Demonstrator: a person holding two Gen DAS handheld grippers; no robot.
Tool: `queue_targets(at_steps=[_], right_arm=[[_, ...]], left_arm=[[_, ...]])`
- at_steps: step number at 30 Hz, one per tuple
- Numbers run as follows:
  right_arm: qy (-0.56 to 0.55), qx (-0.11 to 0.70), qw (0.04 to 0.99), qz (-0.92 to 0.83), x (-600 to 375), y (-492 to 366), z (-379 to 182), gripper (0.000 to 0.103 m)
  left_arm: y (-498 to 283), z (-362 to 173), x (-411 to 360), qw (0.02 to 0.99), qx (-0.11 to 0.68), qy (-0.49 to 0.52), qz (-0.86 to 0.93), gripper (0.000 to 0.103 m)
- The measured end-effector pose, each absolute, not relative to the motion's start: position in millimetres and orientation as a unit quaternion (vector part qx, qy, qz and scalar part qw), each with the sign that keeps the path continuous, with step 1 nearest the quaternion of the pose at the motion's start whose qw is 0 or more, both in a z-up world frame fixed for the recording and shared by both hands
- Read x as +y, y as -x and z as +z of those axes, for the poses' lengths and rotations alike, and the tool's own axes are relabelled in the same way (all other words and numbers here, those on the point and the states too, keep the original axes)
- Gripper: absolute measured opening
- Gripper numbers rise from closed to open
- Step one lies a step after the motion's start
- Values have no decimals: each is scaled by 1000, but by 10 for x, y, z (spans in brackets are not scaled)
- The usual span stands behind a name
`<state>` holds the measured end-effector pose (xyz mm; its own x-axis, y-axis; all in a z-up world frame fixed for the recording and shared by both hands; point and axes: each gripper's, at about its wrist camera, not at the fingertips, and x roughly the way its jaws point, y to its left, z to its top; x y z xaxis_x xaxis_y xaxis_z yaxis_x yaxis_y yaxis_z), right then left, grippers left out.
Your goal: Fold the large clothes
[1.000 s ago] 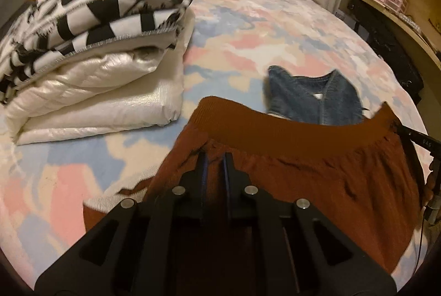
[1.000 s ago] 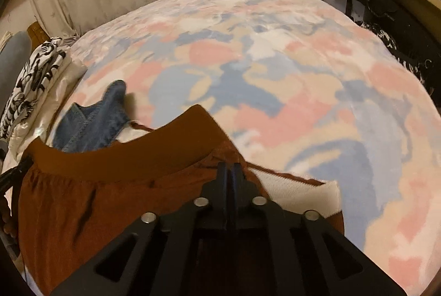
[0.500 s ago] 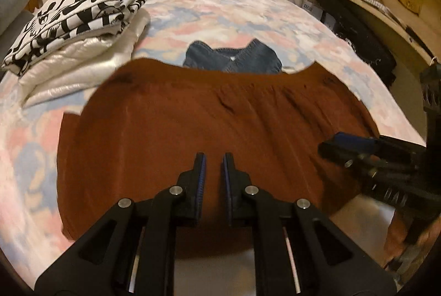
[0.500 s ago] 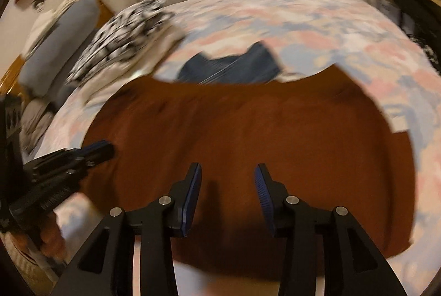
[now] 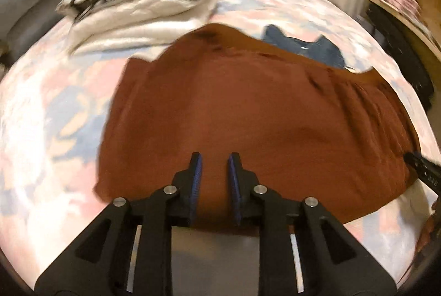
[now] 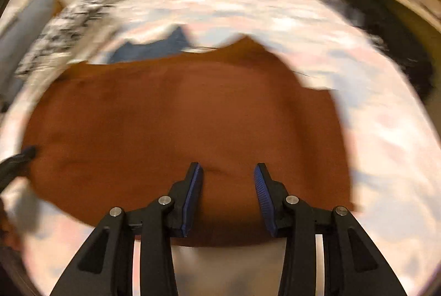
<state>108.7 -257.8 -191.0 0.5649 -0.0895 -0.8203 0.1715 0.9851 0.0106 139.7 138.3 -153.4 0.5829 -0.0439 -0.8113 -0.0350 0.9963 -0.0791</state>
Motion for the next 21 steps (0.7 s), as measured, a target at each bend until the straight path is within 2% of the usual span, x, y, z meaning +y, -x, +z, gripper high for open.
queue_targets(at_steps=[4, 9, 12, 14, 15, 21], right_arm=[[-106, 464, 877, -69, -2896, -951, -1948, 50], [-74, 464, 878, -88, -2780, -852, -1935, 51], [-96, 466, 876, -84, -2769, -773, -1893, 51], [-102, 464, 876, -83, -2752, -728, -1842, 51], [-102, 462, 877, -83, -2744, -692, -1809, 51], [-101, 437, 891, -68, -2628, -401, -1432, 51]], left_arm=[[-1335, -1547, 1594, 886, 458, 68, 0, 22], [-1260, -1497, 1580, 887, 459, 60, 6, 23], [-1200, -1445, 1576, 885, 460, 66, 4, 29], [-1167, -1398, 1579, 884, 461, 74, 6, 42], [-1142, -1371, 1589, 884, 460, 80, 5, 45], [-936, -1177, 1603, 883, 456, 109, -11, 47]])
